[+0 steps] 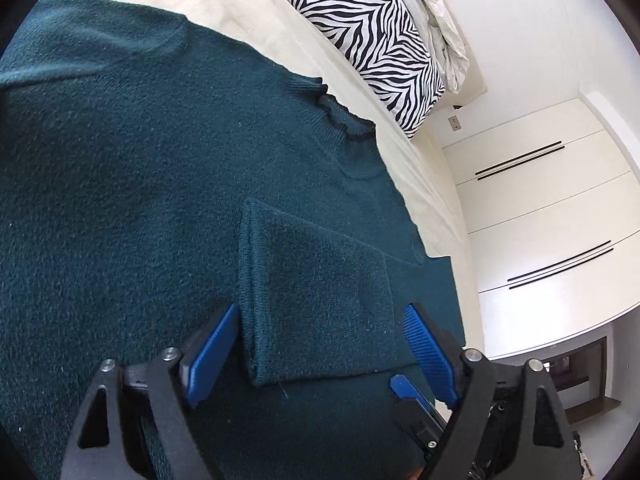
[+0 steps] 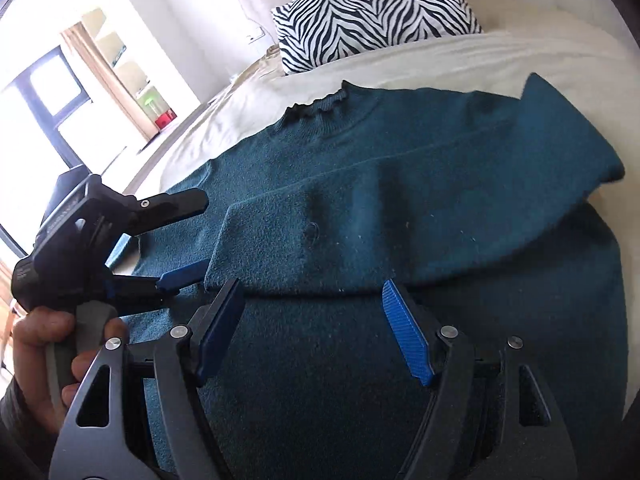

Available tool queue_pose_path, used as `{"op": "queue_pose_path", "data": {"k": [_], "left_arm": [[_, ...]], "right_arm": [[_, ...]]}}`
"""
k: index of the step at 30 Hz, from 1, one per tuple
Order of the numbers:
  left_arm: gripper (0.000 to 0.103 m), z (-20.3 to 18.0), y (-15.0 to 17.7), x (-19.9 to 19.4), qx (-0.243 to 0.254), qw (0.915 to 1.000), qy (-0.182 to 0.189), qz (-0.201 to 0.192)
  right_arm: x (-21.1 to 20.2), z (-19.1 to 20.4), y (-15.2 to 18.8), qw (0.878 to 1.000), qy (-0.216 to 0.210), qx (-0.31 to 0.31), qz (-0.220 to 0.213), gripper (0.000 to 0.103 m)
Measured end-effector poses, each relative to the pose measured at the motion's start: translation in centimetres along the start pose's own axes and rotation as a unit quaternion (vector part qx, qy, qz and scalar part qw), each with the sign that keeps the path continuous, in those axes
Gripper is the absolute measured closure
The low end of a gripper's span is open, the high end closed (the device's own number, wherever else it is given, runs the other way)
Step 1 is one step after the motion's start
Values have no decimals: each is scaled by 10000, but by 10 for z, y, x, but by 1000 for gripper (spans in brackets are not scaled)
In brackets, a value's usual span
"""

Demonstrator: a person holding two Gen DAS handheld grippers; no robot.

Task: Fold small clothes
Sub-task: 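Grasp the other sleeve cuff with the left gripper and fold it across the body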

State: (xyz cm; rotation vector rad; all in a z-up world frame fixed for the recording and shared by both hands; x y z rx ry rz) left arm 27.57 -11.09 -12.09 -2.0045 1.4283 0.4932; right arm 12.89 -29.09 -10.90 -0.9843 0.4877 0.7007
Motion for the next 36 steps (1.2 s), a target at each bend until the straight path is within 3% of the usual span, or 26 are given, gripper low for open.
{"op": "queue_pose_path", "data": {"k": [4,6,10,17,26,31,36], "left_arm": [[65,-2,-4,17,202,9990,-372,162],[94,-3,-6,17,366,9980,-489,171],[94,-6,-26,-6,572,9969,-492,-203],[94,18,-71,-45,823,9848,-1022,-1141],[90,55,-67,-23,937,9786,-1389,-1197],[89,63,-62,-22,922,9805,-1100,-1345],[89,72,-63,-23,725,9847,-735,-1401]], "right_arm": [[-25,-33,7,9970,-404,636,-164,32],[-37,-46,9,9939,-585,911,-213,32],[-48,-68,8,9884,-760,1292,-229,32],[-54,-80,9,9848,-855,1495,-208,32],[-58,-88,-15,9746,-1023,1981,-182,32],[-57,-96,-68,9676,-1425,2069,-230,32],[-8,-123,-108,9597,-1506,2350,315,31]]}}
Point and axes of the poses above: each gripper's, at about its wrist camera, not at the fingertips, and x roughly the way its jaws point, z to its left, y to its underside, the point moved 6 cm from there along x, roughly the way its jaws point, and after that the axes turned 1 degree about y, right-handed, at the moved point
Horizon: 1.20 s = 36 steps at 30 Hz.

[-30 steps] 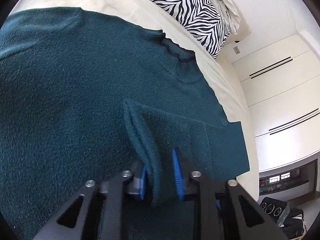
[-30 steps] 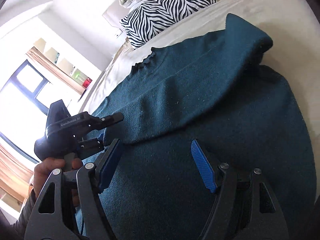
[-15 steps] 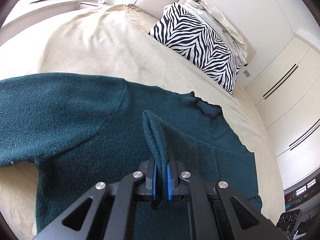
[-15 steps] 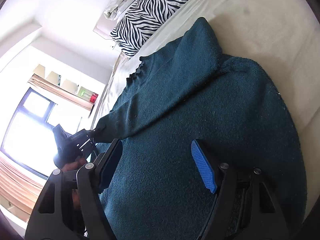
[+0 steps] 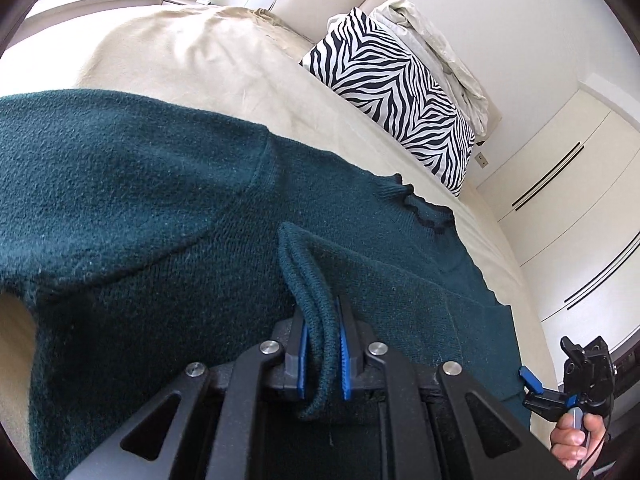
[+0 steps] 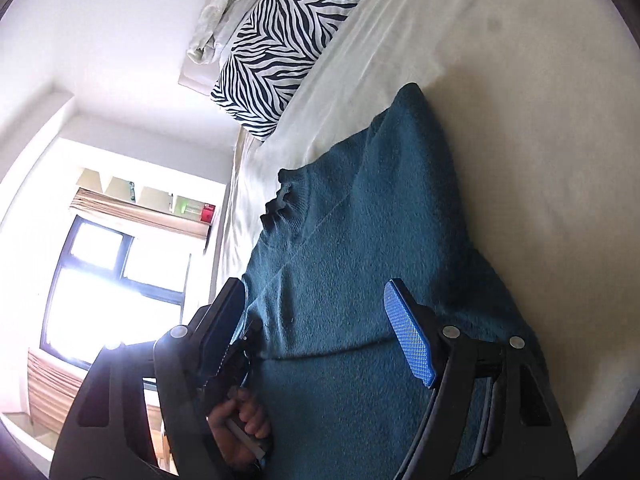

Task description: Fold small clothes

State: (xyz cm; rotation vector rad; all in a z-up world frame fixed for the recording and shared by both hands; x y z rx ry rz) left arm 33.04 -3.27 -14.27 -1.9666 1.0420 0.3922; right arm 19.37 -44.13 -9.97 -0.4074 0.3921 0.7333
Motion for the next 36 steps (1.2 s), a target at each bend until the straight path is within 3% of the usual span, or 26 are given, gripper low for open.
{"op": "queue_pose_path", "data": {"k": [8,18,21,25,28,29,31,33,36], "left_arm": [[89,1,-3,4,-100,9997,191,-62],[89,5,-6,7,-176,9993,306,-127],[89,5,-6,6,-176,9992,317,-139],[89,5,-5,5,-186,9992,333,-143],[89,5,-4,-1,-246,9990,350,-99],[86,3,-5,-5,-226,9992,321,-86],[62,-1,-7,-26,-131,9995,206,-194],[26,5,-13,-65,-251,9981,142,-552],[19,37,-22,-139,-870,9879,301,-1246]], "right_arm": [[10,-30,-62,9983,309,300,-404,33],[28,-30,-100,9973,576,212,-401,32],[27,-28,-91,9978,507,191,-394,32],[7,-29,-48,9991,355,75,-225,32],[-28,-28,-15,9989,316,22,-337,32],[-43,-25,-6,9987,286,30,-427,32],[-70,-20,14,9982,196,33,-574,31],[-88,-14,35,9981,199,-25,-590,31],[-105,-7,67,9982,214,-121,-546,31]]}}
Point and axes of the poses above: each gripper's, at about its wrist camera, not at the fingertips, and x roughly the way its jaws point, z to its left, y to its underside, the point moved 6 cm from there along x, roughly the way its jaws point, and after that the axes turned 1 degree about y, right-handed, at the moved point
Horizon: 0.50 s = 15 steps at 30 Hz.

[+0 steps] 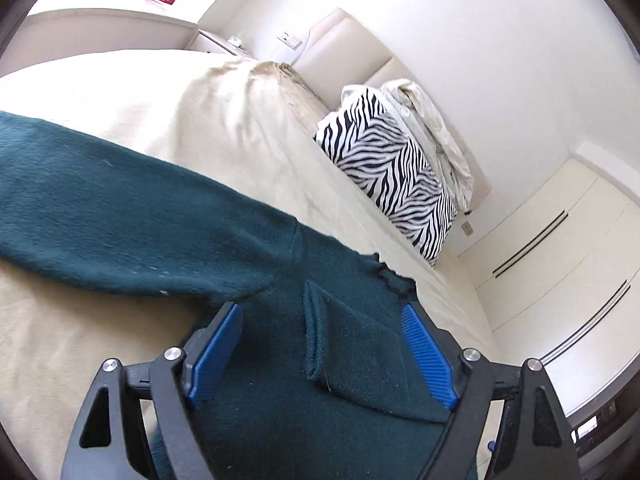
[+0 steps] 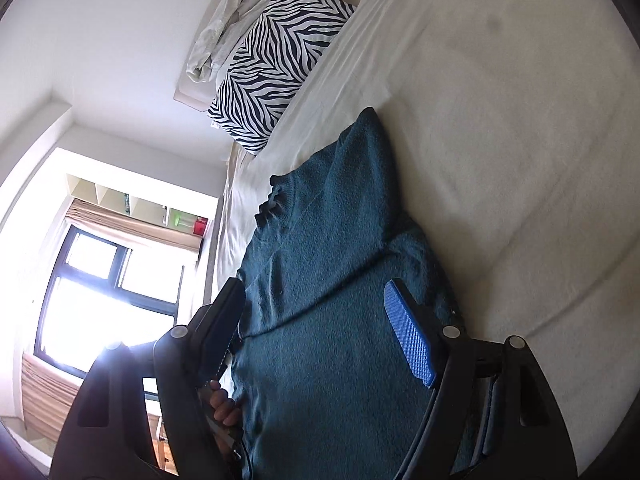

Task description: Fold small clothes

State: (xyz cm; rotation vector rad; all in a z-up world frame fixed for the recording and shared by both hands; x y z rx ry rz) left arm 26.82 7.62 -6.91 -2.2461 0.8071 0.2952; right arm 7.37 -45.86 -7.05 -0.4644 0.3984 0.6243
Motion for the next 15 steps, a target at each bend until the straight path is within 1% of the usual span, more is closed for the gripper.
{"op": "queue_pose_path", "data": {"k": [2,3,4,6,9,12,13,14,15], "left_arm": [[19,37,-22,-44,-566,9976,-123,-373],[20,59,-31,-64,-886,9943,-212,-563],[21,84,-42,-85,-1237,9887,-345,-773],[22,131,-56,-122,-1889,9740,-469,-1161],[23,191,-63,-162,-2695,9472,-787,-1548],[23,231,-62,-184,-3271,9222,-950,-1829],[23,241,-62,-185,-3401,9170,-894,-1880],[25,249,-62,-181,-3467,9149,-874,-1873],[30,253,-65,-176,-3460,9151,-926,-1852]], "right_arm": [[-5,6,18,10000,-74,14,64,31],[-6,9,26,9999,-126,15,93,31],[-5,13,35,9998,-171,14,135,31],[-1,19,51,9995,-233,33,220,31],[11,27,72,9988,-277,98,396,31],[18,34,88,9984,-281,100,484,31],[21,36,92,9983,-282,102,507,31],[24,39,94,9982,-266,103,524,31],[24,41,96,9983,-248,94,524,31]]}}
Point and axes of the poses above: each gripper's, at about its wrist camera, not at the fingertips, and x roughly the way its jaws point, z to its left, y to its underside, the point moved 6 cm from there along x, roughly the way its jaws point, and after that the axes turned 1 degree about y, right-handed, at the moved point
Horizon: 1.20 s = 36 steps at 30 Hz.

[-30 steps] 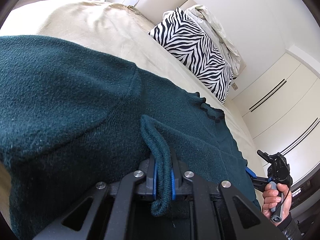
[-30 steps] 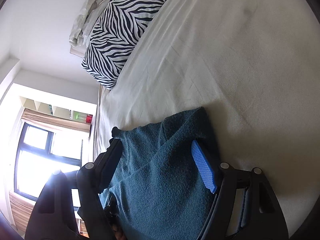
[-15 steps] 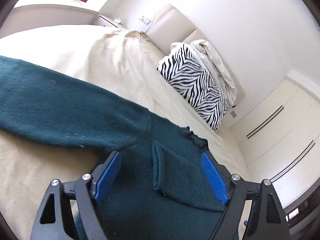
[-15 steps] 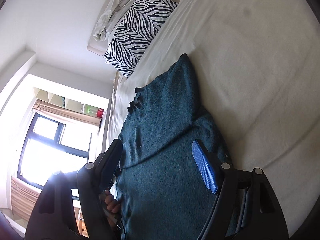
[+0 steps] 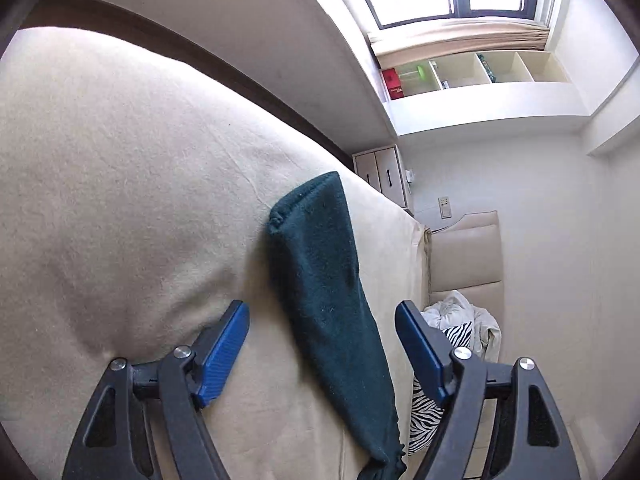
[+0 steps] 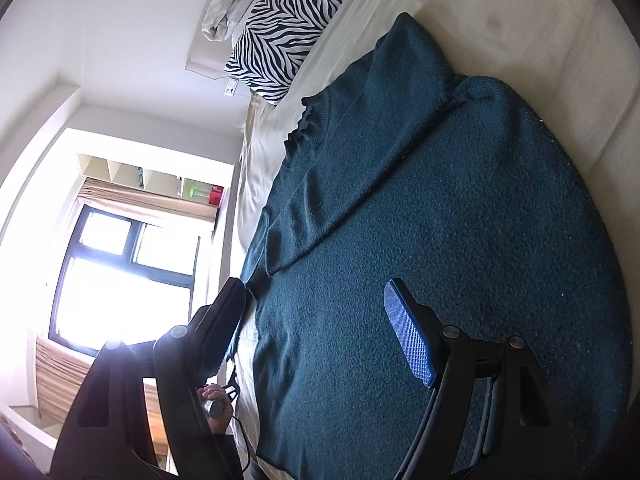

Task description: Fold small clothes

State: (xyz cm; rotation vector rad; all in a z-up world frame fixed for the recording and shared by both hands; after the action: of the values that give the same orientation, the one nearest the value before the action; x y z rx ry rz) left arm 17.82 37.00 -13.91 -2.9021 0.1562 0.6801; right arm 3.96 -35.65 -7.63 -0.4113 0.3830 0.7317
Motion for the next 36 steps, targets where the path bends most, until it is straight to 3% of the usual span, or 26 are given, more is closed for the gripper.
{"op": "queue_pose_path", "data": {"k": [4,5,7,8,9,13,15,17,19,20,21,24,25,26,27,30,34,36], "left_arm": [[31,-17,-8,28,443,9988,-194,-66],[38,-22,-10,35,576,9979,-276,-75],[62,-25,-14,50,720,9964,-439,40],[87,-23,-16,57,715,9959,-539,133],[94,-22,-18,61,740,9949,-648,203],[94,-57,-5,54,1565,9841,-834,4],[94,-101,21,51,2311,9700,-752,-21],[94,-150,69,42,3242,9442,-579,8],[94,-196,129,38,4148,9092,-367,64],[94,-217,166,37,4658,8844,-287,120],[94,-231,209,38,5205,8533,-218,215],[90,-234,330,44,6635,7473,-282,242],[90,-223,362,49,6939,7186,-371,252],[90,-209,386,54,7165,6955,-470,276],[90,-194,403,57,7303,6804,-530,312],[89,-148,419,66,7467,6590,-792,435],[88,-145,412,60,7416,6655,-789,306],[70,-141,415,60,7511,6544,-833,261]], "right_arm": [[-3,10,5,9999,2,-124,-68,31],[-5,12,6,9999,32,-149,-81,31],[-7,13,5,9998,73,-162,-96,31],[-9,13,6,9998,73,-161,-108,31],[-10,12,5,9998,71,-154,-112,31],[-14,5,3,9998,60,-99,-158,31],[-12,1,3,9999,56,-66,-131,31],[-11,-4,4,9999,54,-46,-109,31],[-10,-4,4,9999,12,-51,-100,31],[-10,-4,3,9999,6,-58,-108,31],[-8,-4,1,9999,0,-43,-116,31],[2,0,-5,10000,-22,-29,-69,31],[7,3,-7,10000,-29,-77,-25,31],[13,9,-10,9999,-32,-151,47,31],[20,15,-12,9996,-48,-235,140,31],[51,34,-18,9977,-110,-451,501,31],[110,60,-19,9924,-290,-547,1061,31],[143,72,-18,9885,-364,-537,1368,31]]}}
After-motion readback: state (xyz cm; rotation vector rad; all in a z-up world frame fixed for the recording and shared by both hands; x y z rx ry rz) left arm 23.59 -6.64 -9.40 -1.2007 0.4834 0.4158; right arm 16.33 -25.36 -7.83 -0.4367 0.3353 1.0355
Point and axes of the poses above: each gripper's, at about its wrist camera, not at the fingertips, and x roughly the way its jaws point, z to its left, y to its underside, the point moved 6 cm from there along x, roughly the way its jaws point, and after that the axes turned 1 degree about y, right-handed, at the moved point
